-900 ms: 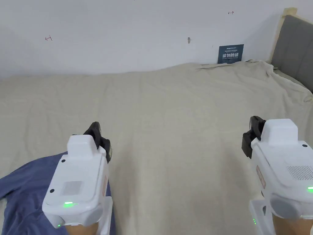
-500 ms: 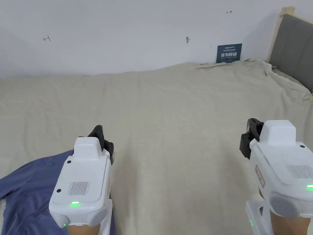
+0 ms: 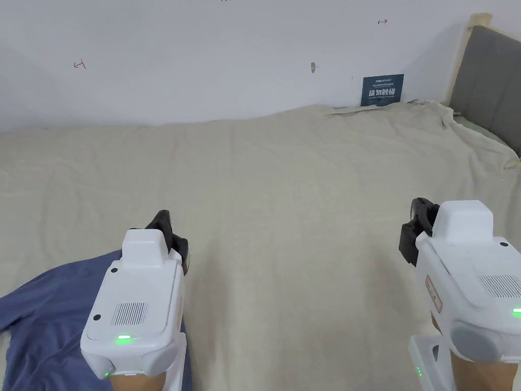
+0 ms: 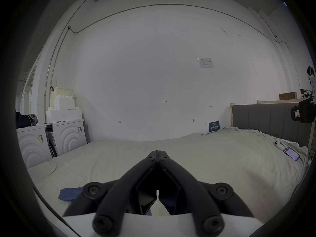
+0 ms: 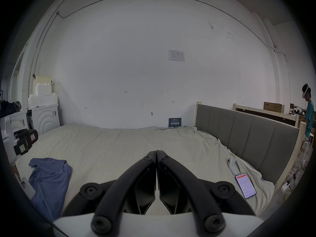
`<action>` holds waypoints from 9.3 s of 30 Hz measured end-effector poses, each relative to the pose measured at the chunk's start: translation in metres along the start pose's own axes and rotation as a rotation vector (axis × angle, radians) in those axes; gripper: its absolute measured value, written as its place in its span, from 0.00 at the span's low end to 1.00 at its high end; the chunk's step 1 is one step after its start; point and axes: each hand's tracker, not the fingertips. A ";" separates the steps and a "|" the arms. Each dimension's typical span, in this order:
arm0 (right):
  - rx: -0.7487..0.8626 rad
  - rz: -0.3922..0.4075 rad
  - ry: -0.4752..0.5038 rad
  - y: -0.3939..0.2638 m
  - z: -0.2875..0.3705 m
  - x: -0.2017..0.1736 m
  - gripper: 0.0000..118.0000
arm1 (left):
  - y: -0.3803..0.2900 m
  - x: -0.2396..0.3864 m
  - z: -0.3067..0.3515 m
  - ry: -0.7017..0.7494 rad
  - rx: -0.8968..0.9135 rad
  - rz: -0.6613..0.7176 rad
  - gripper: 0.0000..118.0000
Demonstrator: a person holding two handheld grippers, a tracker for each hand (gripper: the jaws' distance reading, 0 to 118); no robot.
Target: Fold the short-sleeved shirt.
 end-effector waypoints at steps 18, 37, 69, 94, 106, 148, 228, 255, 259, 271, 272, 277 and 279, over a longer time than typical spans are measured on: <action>0.002 0.004 0.009 -0.001 -0.003 0.004 0.00 | 0.002 -0.005 0.000 0.011 0.003 0.015 0.00; 0.031 0.030 0.085 0.010 -0.010 -0.031 0.00 | 0.006 -0.043 0.011 0.095 0.015 0.016 0.00; 0.058 0.075 0.530 0.006 -0.016 -0.224 0.00 | -0.014 -0.231 0.128 0.557 -0.073 -0.019 0.00; -0.017 0.090 0.421 -0.003 -0.041 -0.189 0.00 | -0.095 -0.220 -0.051 0.217 -0.857 0.238 0.77; -0.082 0.101 0.356 -0.021 -0.060 -0.163 0.00 | -0.163 -0.205 -0.090 0.197 -1.129 0.272 0.84; 0.003 0.035 0.146 0.001 -0.033 -0.018 0.00 | 0.092 -0.071 -0.117 -0.296 -0.529 0.249 0.00; 0.032 0.021 0.009 0.007 0.014 0.033 0.00 | 0.024 -0.033 -0.004 -0.019 -0.036 -0.003 0.08; -0.003 0.022 0.041 0.003 0.012 0.021 0.00 | -0.061 -0.047 -0.035 -0.107 -0.739 0.208 0.00; -0.015 0.024 0.044 0.000 0.009 0.019 0.00 | -0.094 -0.046 -0.031 -0.152 -0.882 0.244 0.08; -0.071 0.025 0.066 -0.022 -0.013 0.027 0.00 | -0.145 -0.027 -0.020 -0.145 -1.054 0.130 0.68; -0.074 0.024 0.069 -0.023 -0.014 0.027 0.00 | -0.149 -0.025 -0.021 -0.140 -1.059 0.126 0.67; -0.092 0.025 0.077 -0.029 -0.020 0.028 0.00 | -0.153 -0.017 -0.018 -0.142 -1.066 0.078 0.37; -0.102 0.026 0.078 -0.032 -0.024 0.029 0.00 | -0.147 -0.012 -0.015 -0.172 -1.050 0.068 0.06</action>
